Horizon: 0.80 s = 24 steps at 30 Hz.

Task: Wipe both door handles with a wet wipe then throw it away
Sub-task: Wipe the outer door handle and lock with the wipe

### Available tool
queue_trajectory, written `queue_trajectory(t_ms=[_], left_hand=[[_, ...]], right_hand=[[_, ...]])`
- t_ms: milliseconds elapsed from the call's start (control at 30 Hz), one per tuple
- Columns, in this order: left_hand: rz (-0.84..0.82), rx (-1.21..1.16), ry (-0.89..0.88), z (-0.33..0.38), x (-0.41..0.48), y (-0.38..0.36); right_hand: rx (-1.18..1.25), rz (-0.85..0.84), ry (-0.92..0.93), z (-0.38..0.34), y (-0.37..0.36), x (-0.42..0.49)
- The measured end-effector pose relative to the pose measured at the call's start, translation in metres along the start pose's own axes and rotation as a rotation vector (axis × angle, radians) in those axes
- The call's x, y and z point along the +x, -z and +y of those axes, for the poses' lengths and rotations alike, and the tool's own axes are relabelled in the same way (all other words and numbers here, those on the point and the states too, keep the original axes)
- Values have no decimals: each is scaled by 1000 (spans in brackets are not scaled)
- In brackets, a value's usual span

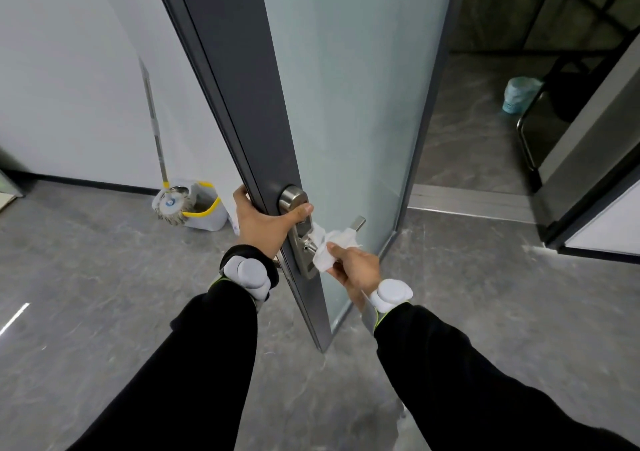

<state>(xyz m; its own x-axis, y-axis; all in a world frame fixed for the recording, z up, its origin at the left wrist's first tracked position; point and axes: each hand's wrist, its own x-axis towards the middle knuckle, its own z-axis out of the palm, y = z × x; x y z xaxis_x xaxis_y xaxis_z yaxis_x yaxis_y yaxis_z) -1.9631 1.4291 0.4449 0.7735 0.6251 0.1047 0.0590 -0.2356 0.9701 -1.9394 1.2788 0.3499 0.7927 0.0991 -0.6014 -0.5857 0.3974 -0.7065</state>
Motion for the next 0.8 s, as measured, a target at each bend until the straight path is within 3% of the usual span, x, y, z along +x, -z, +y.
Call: queue_trajectory(t_ms=[800], left_hand=[[-12,-8,19,4,-2,-1]], right_hand=[[15,24,6,-27,3,13]])
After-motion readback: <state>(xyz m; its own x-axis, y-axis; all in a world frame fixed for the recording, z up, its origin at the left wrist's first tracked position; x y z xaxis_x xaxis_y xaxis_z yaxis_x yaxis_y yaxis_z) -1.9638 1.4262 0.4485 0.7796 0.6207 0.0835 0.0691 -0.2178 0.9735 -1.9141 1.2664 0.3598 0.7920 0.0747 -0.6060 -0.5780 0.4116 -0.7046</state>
